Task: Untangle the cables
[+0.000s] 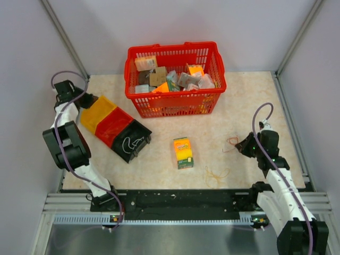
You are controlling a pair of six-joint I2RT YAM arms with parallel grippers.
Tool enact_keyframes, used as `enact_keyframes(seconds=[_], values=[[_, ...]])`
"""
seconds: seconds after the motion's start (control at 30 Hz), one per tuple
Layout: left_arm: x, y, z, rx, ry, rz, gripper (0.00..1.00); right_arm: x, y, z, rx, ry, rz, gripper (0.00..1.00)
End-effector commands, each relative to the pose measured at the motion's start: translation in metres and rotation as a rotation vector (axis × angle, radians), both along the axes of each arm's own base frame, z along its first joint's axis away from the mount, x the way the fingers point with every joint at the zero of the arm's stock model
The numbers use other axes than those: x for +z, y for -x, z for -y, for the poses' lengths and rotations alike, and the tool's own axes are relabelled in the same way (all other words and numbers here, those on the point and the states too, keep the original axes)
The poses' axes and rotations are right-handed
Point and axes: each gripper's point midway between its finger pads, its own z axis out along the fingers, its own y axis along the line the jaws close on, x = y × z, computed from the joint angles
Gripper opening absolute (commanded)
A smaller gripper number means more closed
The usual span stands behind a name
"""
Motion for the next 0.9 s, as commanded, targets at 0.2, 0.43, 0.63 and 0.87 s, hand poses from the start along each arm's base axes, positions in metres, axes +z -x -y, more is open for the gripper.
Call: enact_keyframes(seconds=[0.2, 0.43, 0.63, 0.87], values=[[-0.046, 0.023, 0.004, 0.021, -0.003, -0.093, 0.0, 0.018, -0.008, -0.001, 0.008, 0.01, 0.065, 0.0], [-0.044, 0.048, -0.017, 0.158, -0.054, -0.154, 0.0, 0.019, -0.01, -0.001, 0.009, 0.012, 0.079, 0.0], [-0.041, 0.052, -0.015, 0.144, -0.04, -0.194, 0.49, 0.021, -0.009, -0.003, 0.02, 0.004, 0.087, 0.0], [0.043, 0.079, 0.047, -0.009, -0.08, 0.04, 0.81, 0.04, -0.013, -0.008, 0.055, -0.006, 0.121, 0.0]])
